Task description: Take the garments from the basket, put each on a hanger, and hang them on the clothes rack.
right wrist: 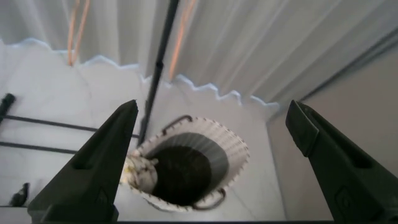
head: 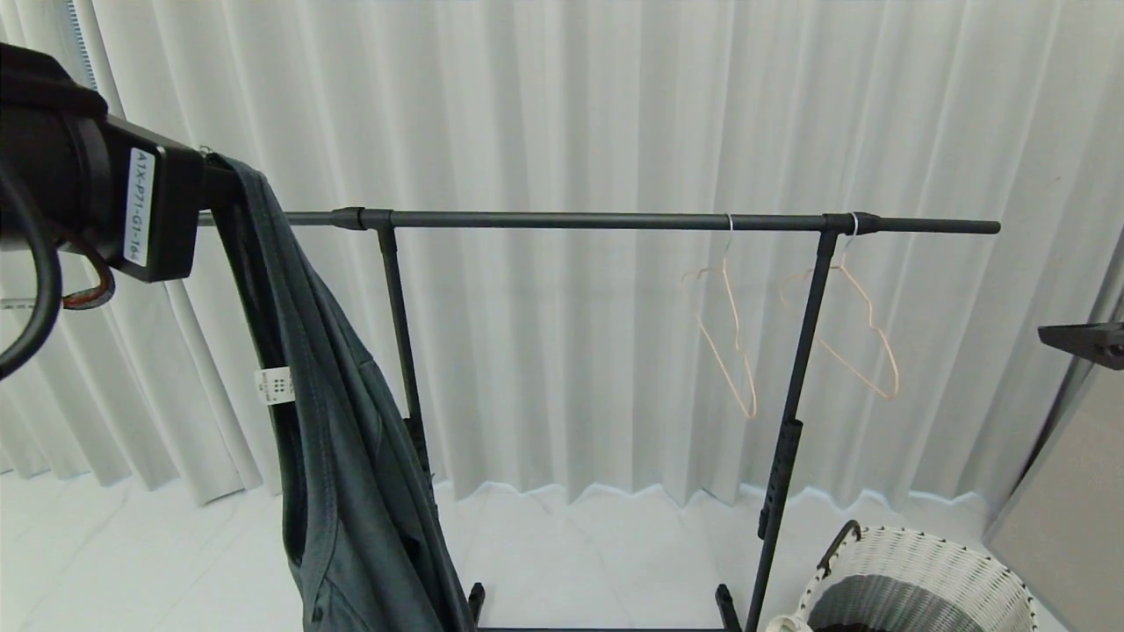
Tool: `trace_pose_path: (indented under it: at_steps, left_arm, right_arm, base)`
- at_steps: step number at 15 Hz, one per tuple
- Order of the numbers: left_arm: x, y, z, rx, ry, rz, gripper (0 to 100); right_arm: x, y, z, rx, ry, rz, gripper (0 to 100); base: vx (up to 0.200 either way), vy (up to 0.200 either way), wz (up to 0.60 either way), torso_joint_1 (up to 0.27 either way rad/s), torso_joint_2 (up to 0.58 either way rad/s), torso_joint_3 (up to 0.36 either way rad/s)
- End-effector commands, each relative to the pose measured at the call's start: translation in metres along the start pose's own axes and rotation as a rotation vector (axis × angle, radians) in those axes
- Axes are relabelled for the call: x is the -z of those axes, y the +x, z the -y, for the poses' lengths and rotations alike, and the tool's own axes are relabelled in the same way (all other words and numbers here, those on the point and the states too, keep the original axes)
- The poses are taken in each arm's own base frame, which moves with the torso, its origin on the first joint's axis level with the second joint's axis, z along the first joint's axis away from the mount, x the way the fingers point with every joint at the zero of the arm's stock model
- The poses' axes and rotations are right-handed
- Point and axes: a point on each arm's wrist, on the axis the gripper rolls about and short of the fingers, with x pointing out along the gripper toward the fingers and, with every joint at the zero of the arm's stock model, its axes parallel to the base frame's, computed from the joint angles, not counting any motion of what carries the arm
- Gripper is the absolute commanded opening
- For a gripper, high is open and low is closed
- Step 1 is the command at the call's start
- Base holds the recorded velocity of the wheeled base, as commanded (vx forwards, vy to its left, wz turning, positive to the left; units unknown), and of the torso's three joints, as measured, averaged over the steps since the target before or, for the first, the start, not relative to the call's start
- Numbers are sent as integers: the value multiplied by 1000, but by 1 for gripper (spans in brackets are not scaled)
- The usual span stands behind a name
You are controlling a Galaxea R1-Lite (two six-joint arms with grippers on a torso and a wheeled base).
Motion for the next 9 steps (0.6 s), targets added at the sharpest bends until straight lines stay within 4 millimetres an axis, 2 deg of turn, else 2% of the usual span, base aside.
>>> trace_pose_path:
  at_steps: [1,6,8,9]
  left_arm:
    - [0,1,0,0,0,0,0]
    - [0,1,1,1,1,-2,0]
    - [1,2,1,2,2,-6,0]
    - [1,2,1,2,3,-7,0]
  right_arm:
    - [1,16,3,-16,14,-25,100]
    - [3,50,6,-49,62,-67,100]
    - [5,74,5,-53,91,-91,100]
    - [8,85,5,-56,96,-118,100]
  base:
    - [200,0,0,2,2,2]
    - [200,0,0,3,3,3]
    - [200,0,0,2,5,10]
    - [0,0,0,0,0,0]
